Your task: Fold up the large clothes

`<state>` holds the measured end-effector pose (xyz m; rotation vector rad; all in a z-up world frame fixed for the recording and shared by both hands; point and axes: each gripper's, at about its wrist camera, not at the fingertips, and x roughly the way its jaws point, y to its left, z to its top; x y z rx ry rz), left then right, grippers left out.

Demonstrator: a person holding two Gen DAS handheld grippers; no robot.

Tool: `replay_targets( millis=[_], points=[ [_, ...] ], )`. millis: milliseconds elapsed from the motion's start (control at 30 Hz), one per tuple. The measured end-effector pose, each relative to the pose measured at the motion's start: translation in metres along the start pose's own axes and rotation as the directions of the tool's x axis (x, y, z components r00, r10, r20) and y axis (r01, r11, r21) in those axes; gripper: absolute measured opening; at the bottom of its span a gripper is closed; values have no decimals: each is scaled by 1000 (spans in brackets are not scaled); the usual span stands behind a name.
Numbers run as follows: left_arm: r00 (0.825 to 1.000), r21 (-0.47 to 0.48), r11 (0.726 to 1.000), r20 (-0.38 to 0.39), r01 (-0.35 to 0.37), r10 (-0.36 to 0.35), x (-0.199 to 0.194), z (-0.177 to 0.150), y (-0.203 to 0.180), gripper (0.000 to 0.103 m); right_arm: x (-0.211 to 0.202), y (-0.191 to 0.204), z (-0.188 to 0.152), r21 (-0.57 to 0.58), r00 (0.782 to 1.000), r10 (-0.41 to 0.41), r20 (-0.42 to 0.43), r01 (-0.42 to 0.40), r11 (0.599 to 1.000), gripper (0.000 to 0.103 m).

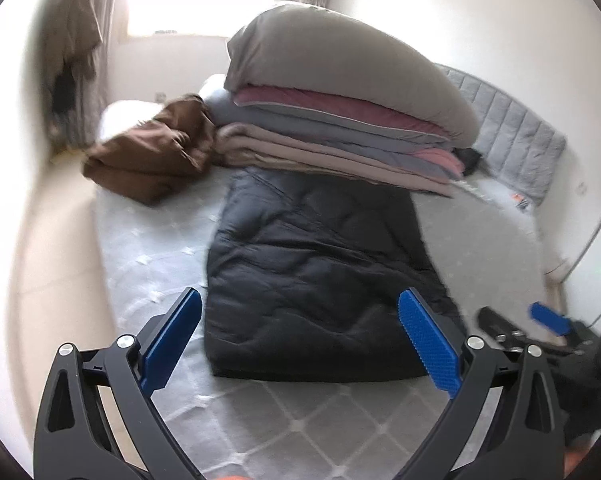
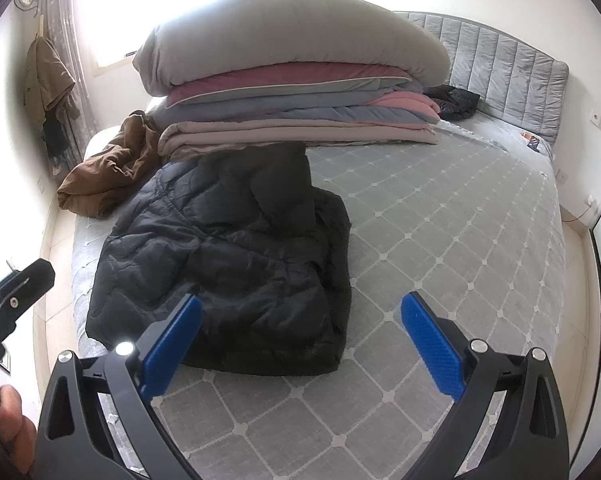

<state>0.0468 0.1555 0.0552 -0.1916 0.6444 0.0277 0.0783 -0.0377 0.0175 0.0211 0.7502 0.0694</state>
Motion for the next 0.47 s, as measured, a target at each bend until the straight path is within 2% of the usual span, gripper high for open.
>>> replay_targets(
  millis=[100, 200, 300, 467],
  points=[
    [998, 42, 997, 10, -65, 65, -3, 0, -9, 95, -8, -5, -2, 1, 1000, 2, 17, -2, 1000, 96],
    [992, 60, 991, -13, -122, 123, -1, 0, -17, 96, -17, -12, -4, 8, 999, 2, 32, -3, 1000, 96],
    [990, 72, 990, -59, -123, 127, -1, -1, -22, 96, -27, -21, -7, 18, 999, 4, 49, -5, 1000, 96],
    [989, 96, 987, -58, -131, 137, -18, -7, -33, 96, -45, -38, -16, 32, 997, 5, 75, -8, 999, 96]
  ],
)
